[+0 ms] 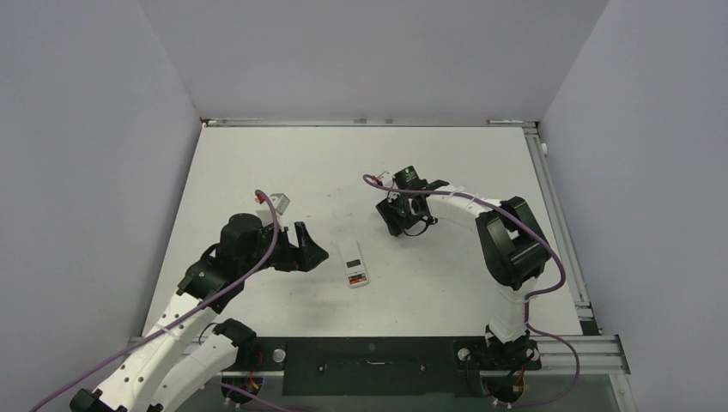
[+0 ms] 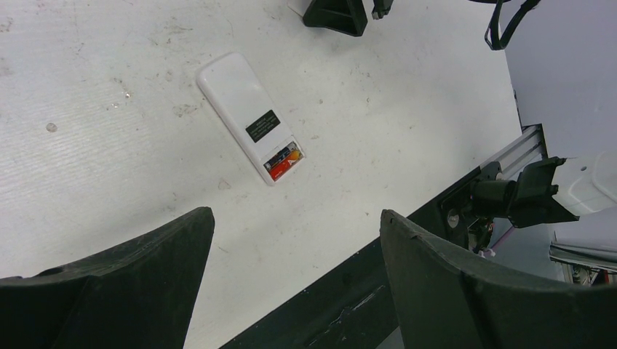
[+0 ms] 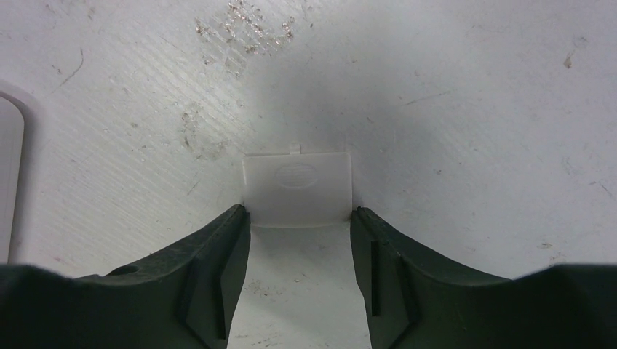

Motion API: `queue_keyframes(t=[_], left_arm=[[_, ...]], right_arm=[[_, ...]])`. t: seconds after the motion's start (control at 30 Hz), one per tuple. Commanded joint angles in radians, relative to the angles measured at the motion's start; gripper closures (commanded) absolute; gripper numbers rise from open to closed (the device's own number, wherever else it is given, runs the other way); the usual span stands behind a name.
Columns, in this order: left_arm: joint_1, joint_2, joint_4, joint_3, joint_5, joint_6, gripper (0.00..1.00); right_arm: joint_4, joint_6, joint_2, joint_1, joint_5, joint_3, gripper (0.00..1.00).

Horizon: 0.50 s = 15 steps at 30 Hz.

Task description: Load the batteries into the remote control

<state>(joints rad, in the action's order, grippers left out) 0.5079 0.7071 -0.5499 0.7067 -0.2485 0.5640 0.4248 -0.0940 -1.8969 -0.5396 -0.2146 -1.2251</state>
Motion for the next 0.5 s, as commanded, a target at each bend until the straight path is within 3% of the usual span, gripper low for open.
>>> queue_keyframes(t=[0.0, 0.47], left_arm=[[-0.006, -0.002, 0.020, 0.013, -0.020, -0.010, 0.18], [-0.008, 0.017, 0.023, 0.007, -0.008, 0.000, 0.18]], right_arm=[[0.032, -0.003, -0.021, -0.015, -0.010, -0.022, 0.51], [-0.002, 0.065, 0.049, -0.035, 0.003, 0.023, 0.82]])
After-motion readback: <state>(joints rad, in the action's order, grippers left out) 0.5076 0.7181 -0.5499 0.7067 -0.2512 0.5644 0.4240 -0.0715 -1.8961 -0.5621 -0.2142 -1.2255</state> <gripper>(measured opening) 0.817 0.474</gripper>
